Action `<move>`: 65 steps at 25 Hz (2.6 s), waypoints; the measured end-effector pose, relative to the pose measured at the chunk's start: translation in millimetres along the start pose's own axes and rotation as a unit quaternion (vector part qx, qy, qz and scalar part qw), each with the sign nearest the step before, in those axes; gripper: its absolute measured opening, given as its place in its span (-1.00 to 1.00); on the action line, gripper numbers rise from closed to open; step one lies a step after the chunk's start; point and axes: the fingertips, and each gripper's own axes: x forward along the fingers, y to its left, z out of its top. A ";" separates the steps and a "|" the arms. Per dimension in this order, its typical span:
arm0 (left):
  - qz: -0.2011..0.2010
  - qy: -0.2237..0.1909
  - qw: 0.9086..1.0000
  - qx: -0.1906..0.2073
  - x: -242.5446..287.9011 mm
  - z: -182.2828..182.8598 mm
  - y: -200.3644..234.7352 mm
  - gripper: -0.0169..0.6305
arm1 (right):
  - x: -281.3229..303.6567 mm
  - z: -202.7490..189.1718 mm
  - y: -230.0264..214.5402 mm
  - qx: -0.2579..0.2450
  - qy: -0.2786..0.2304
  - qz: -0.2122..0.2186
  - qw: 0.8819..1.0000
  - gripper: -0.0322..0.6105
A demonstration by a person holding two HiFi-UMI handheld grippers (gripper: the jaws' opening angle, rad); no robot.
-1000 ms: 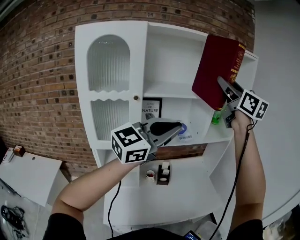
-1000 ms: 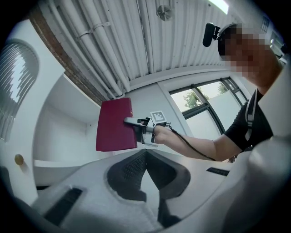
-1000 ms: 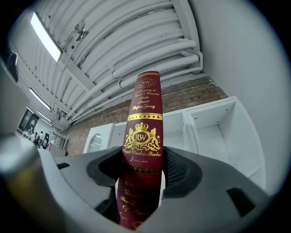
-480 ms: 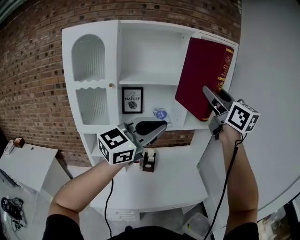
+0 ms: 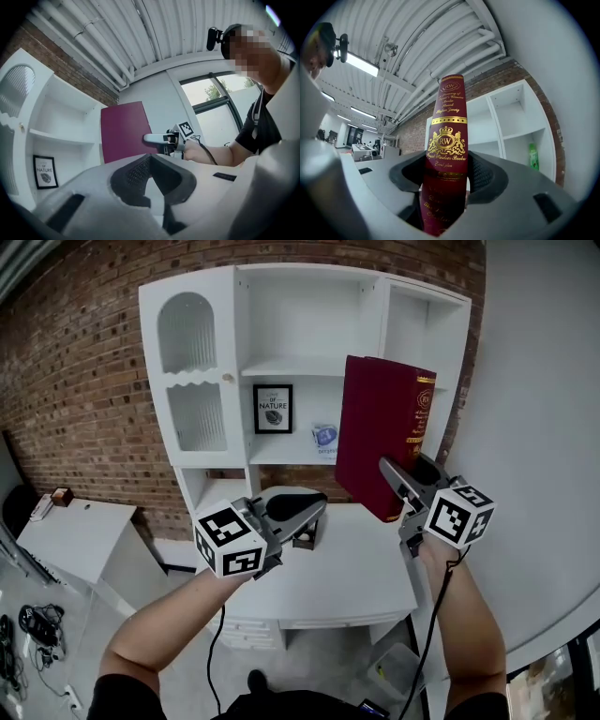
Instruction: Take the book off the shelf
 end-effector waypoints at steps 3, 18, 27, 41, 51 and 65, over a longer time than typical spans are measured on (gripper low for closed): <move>0.008 0.016 1.000 -0.008 -19.3 -14.0 -17.7 -0.92 | -13.8 -37.1 19.6 0.025 0.017 0.007 1.000 -0.15; 0.014 0.060 0.996 -0.061 -187.7 -75.1 -100.4 -0.92 | -62.0 -180.2 195.6 0.120 0.080 0.000 0.990 -0.15; -0.004 0.068 0.993 -0.100 -262.8 -106.3 -143.6 -0.92 | -92.3 -226.8 284.0 0.150 0.109 -0.022 0.982 -0.15; -0.008 0.099 0.983 -0.152 -257.2 -184.0 -292.3 -0.92 | -236.8 -299.8 346.0 0.192 0.168 -0.023 0.967 -0.15; -0.009 0.123 0.975 -0.187 -233.2 -198.8 -427.9 -0.92 | -373.9 -330.6 375.8 0.222 0.208 -0.008 0.953 -0.15; 0.023 0.146 0.963 -0.225 -255.0 -232.3 -530.6 -0.92 | -476.4 -387.9 413.7 0.273 0.236 -0.019 0.932 -0.15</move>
